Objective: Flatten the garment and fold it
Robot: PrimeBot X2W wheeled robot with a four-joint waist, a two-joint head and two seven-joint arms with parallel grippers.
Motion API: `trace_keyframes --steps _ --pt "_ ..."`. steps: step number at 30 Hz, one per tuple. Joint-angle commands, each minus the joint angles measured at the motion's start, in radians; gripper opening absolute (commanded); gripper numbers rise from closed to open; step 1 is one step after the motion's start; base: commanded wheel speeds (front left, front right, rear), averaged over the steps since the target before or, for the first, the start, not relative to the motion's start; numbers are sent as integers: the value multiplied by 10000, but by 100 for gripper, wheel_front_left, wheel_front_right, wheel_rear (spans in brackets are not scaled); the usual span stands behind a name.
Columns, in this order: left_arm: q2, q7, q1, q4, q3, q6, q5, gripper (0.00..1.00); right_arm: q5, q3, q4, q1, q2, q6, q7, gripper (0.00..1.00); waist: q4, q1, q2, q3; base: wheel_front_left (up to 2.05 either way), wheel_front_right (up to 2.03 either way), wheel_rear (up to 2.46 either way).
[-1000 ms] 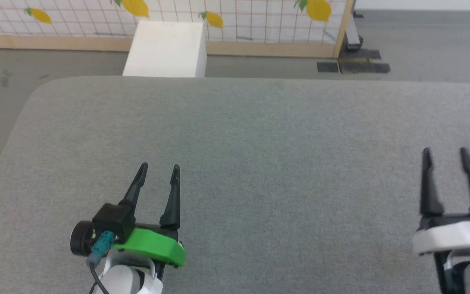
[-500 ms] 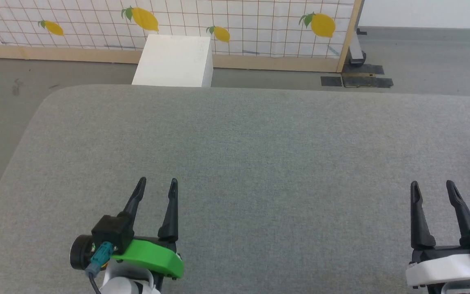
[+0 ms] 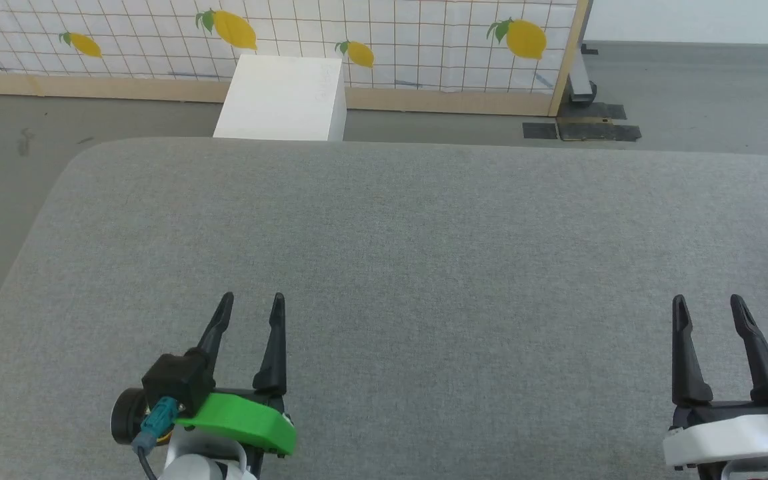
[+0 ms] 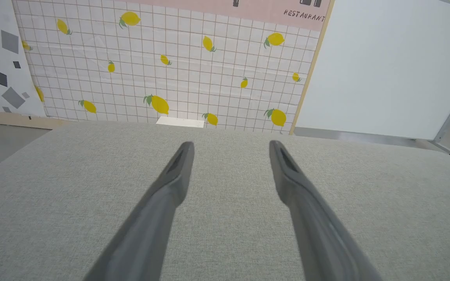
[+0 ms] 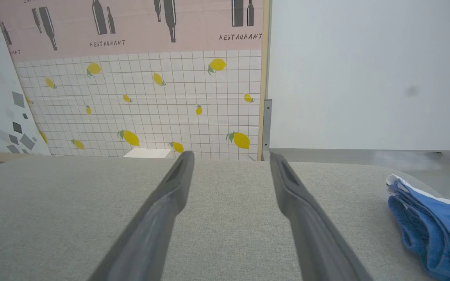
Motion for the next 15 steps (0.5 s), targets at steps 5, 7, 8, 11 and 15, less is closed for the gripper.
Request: trace_keyframes --steps 5,7,8,11,15 --pt "-47 -38 147 -53 49 5 -47 100 106 83 -70 34 27 -15 -58 100 -19 0 0 6 0 0 0" --pt "0 4 16 -38 46 1 -9 0 75 75 -19 1 0 0 6 0 -18 0 0 5 0 0 0" --pt "8 13 10 -35 41 1 -10 0 72 70 -15 1 -4 0 6 0 -19 0 0 6 0 0 0" --pt "11 16 8 -35 42 2 -8 0 71 73 -15 1 -4 0 10 0 -20 0 0 5 0 0 0" --pt "13 18 8 -36 45 0 -6 0 71 75 -13 0 -4 0 12 0 -23 0 0 4 0 0 0"
